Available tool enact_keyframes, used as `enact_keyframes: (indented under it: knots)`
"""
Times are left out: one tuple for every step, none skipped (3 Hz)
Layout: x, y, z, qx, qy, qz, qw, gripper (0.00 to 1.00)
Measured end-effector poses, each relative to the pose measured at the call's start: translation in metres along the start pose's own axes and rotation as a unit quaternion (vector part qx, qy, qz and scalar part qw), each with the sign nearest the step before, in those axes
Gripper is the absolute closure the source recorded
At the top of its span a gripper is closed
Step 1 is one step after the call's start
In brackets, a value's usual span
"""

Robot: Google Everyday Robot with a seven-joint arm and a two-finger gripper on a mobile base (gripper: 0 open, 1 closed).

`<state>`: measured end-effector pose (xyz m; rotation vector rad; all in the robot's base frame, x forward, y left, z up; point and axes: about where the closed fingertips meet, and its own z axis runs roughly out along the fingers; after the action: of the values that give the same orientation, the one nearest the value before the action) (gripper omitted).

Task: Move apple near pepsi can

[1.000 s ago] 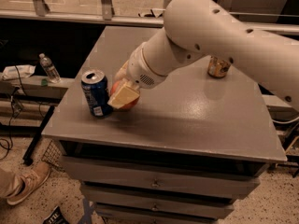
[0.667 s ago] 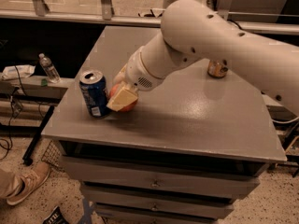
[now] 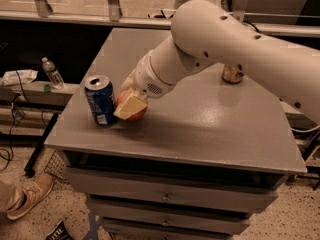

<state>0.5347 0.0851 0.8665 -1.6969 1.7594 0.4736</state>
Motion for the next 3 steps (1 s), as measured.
enact_keyframes:
  knots:
    - [-0.0013, 0.001, -0.0002, 0.0, 0.0, -0.001, 1.0, 0.54]
    - [-0.0028, 0.0021, -0.0005, 0.0, 0.0, -0.003, 1.0, 0.3]
    - [-0.0042, 0.0032, -0.0007, 0.0, 0.001, -0.005, 1.0, 0.07]
